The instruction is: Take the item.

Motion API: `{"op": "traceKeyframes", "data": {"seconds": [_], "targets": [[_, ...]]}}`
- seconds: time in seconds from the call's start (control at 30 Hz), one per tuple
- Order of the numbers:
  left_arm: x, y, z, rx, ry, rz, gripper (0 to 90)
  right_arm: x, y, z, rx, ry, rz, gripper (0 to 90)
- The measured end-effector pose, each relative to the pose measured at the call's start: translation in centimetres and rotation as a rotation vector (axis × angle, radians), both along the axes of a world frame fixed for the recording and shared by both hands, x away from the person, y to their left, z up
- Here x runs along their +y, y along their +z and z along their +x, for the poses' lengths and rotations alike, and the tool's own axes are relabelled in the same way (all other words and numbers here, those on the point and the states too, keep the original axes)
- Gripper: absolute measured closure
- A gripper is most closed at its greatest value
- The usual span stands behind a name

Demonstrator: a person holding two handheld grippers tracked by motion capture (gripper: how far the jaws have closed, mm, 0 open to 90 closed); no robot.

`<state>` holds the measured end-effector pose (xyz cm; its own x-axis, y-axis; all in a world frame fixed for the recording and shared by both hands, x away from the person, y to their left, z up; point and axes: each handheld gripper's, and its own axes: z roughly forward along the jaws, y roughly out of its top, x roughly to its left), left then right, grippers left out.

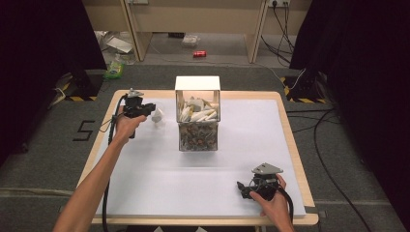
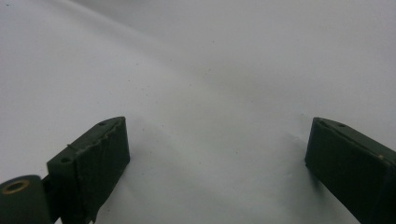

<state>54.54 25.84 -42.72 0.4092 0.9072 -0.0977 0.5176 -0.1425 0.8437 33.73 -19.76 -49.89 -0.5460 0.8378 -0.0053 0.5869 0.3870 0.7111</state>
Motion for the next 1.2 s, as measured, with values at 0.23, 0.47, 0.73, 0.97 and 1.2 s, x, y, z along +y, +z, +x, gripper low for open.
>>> {"op": "traceKeyframes", "data": {"seconds": [0.23,0.47,0.73,0.97,1.2], "targets": [[-0.1,0.3,-0.2,-0.007,0.001,-0.012,77.3,0.0,0.0,0.0,0.001,0.000,0.001,7.0],[0.1,0.7,-0.5,-0.011,-0.002,-0.019,74.3,0.0,0.0,0.0,0.000,0.000,0.000,7.0],[0.4,1.1,-0.8,-0.016,-0.003,-0.037,70.7,0.0,0.0,0.0,0.001,0.000,0.000,6.9],[0.3,1.6,-1.1,-0.019,-0.011,-0.042,67.6,0.0,0.0,0.0,0.001,0.000,0.000,6.9],[0.6,1.6,-1.2,0.002,-0.010,-0.050,64.1,0.0,0.0,0.0,0.001,0.000,0.001,6.9]]}}
